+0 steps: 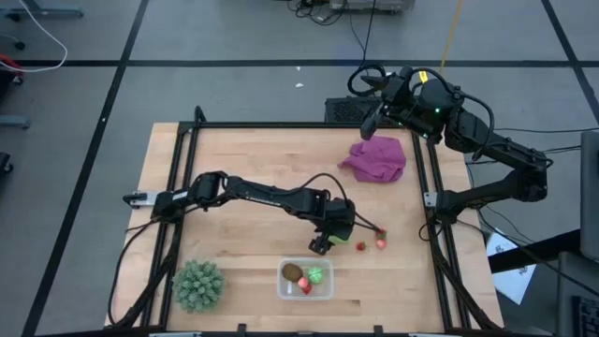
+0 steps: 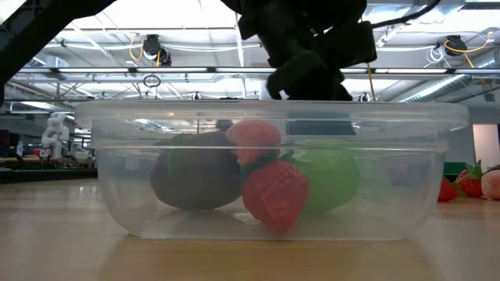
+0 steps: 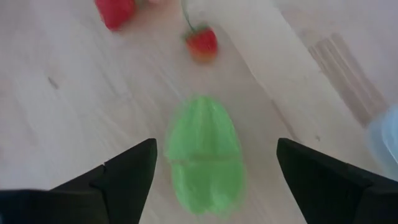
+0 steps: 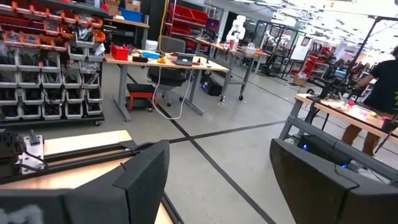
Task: Pick and placing Produce into tupperware
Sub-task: Put the green starfruit into the transparent bin
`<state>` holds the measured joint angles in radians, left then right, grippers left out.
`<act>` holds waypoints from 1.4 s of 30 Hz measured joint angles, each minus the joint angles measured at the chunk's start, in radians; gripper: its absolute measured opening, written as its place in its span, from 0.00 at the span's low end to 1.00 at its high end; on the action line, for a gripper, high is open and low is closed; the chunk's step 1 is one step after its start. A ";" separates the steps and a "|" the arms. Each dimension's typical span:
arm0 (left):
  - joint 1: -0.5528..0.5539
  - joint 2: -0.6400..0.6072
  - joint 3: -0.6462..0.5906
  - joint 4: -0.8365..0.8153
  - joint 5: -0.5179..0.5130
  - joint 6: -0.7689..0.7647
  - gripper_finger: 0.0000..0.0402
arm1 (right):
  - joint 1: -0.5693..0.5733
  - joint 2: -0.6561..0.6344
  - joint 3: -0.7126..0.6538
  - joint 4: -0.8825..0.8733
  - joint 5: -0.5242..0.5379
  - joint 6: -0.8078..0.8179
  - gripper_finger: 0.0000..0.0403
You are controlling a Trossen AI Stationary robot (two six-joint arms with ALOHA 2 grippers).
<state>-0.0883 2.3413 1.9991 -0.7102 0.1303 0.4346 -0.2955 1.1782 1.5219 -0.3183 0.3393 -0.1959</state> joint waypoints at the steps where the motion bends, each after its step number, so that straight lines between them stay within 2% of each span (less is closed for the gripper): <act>1: 0.000 0.002 0.000 -0.004 -0.002 0.000 0.84 | 0.000 0.000 0.000 0.000 0.000 0.000 0.66; 25: -0.001 0.064 0.000 0.056 -0.012 0.002 0.84 | 0.001 0.000 0.000 -0.002 0.000 0.000 0.66; 42: -0.001 0.067 0.000 0.053 -0.073 0.015 0.82 | 0.001 0.000 0.000 -0.002 0.000 0.000 0.66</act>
<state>-0.0889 2.4081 1.9991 -0.6573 0.0572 0.4494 -0.2947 1.1782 1.5219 -0.3199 0.3389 -0.1955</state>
